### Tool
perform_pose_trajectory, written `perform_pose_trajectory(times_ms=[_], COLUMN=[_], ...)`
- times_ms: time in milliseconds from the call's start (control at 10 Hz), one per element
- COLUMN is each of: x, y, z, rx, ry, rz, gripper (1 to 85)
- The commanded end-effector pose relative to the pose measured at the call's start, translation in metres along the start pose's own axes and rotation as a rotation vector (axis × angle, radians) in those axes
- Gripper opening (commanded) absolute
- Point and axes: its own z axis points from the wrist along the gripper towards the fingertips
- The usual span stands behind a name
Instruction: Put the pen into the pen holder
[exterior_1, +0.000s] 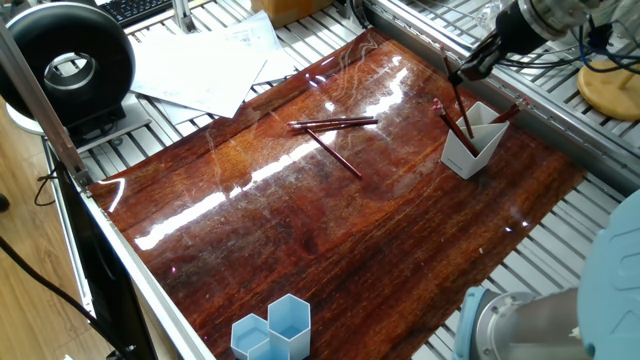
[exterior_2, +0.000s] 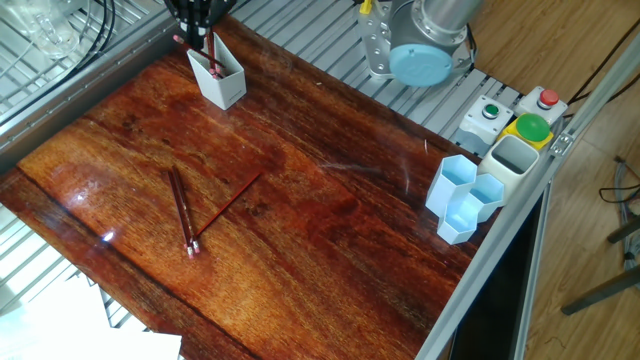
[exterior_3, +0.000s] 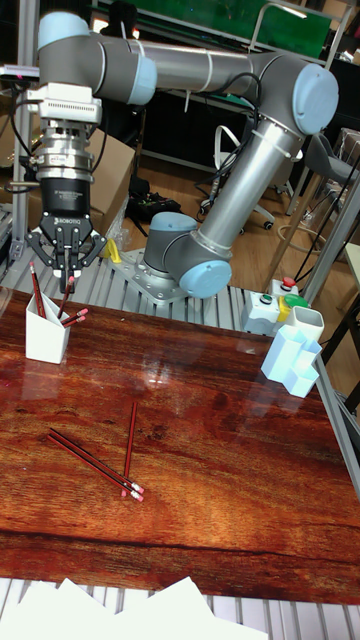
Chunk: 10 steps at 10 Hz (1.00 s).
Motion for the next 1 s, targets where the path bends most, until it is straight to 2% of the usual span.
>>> perform_pose_trajectory(times_ms=[0,900], x=[0.0,0.01], y=[-0.001,0.004], z=[0.003,0.016], rx=[0.007,0.025], ry=[-0.015,-0.025], rz=[0.031,0.101], gripper=[1.0,1.0])
